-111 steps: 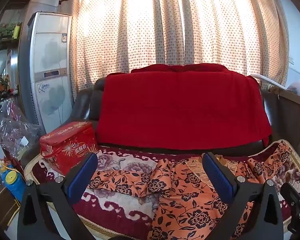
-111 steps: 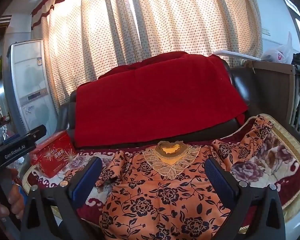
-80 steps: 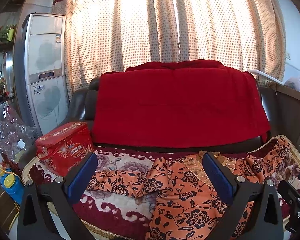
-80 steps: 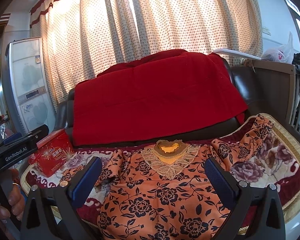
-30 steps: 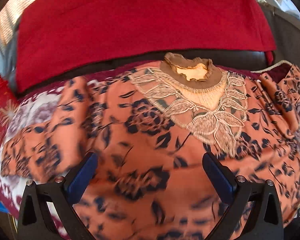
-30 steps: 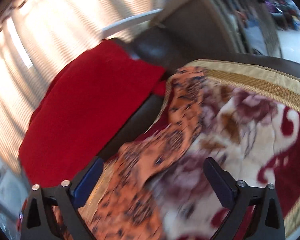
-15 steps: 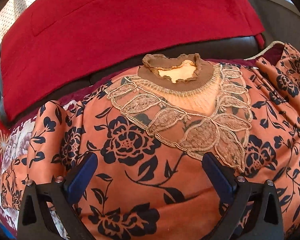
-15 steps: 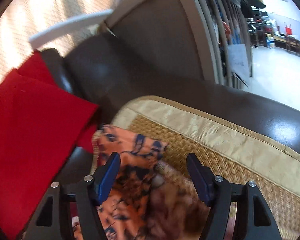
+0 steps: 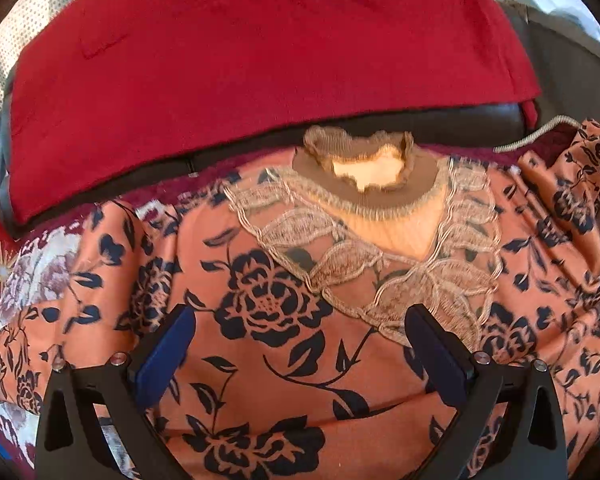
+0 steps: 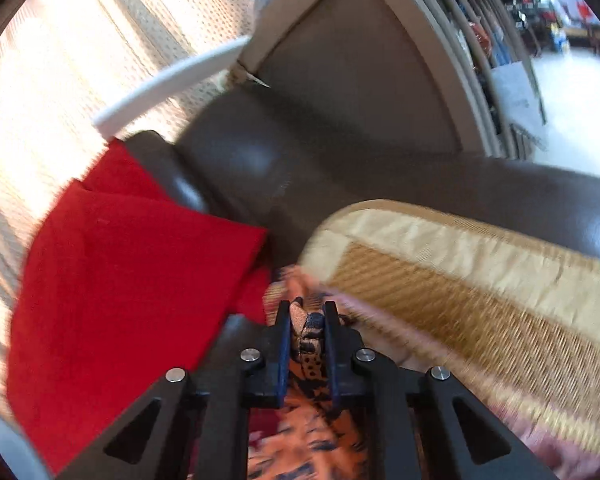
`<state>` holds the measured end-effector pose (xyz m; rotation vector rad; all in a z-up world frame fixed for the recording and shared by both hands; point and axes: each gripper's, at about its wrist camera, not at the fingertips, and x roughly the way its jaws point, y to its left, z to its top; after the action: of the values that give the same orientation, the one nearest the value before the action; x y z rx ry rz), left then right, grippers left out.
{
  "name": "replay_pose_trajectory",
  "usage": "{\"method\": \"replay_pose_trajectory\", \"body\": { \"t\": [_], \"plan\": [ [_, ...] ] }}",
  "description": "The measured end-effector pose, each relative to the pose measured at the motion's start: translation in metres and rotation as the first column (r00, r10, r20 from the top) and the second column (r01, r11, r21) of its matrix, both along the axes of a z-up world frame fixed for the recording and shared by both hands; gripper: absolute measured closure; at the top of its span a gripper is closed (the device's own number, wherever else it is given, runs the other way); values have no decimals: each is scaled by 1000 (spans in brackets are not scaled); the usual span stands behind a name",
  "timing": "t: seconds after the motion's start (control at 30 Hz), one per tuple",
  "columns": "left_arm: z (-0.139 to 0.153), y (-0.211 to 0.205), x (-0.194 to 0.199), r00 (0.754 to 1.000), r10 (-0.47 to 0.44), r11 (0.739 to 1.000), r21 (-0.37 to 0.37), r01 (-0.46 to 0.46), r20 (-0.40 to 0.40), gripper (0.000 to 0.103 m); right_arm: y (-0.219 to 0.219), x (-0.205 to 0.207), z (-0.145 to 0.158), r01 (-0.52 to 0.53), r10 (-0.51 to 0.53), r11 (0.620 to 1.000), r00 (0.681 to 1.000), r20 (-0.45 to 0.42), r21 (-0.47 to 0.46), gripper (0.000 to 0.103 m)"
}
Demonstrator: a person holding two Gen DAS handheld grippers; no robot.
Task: Fold small clothes
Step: 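Grasp the dress sleeve with the right gripper and lift it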
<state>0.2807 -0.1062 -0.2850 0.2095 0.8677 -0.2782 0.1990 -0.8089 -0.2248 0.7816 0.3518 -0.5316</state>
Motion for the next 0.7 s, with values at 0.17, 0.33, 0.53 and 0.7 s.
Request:
{"method": "replay_pose_trajectory", "body": {
  "t": [0.17,0.33,0.53,0.7],
  "plan": [
    [26,16,-8,996,31,999,-45,-27,78,0,60,-13,35,-122,114,991,984,134,59,88],
    [41,55,-2,985,134,990,-66,-127,107,0,149,-1,58,-295,274,950,945,181,103,88],
    [50,122,7,941,306,952,-58,-301,143,0,265,36,52,-475,434,862,872,226,175,88],
    [55,181,8,881,449,894,-84,-441,152,0,361,77,15,-574,514,766,817,259,290,88]
  ]
}}
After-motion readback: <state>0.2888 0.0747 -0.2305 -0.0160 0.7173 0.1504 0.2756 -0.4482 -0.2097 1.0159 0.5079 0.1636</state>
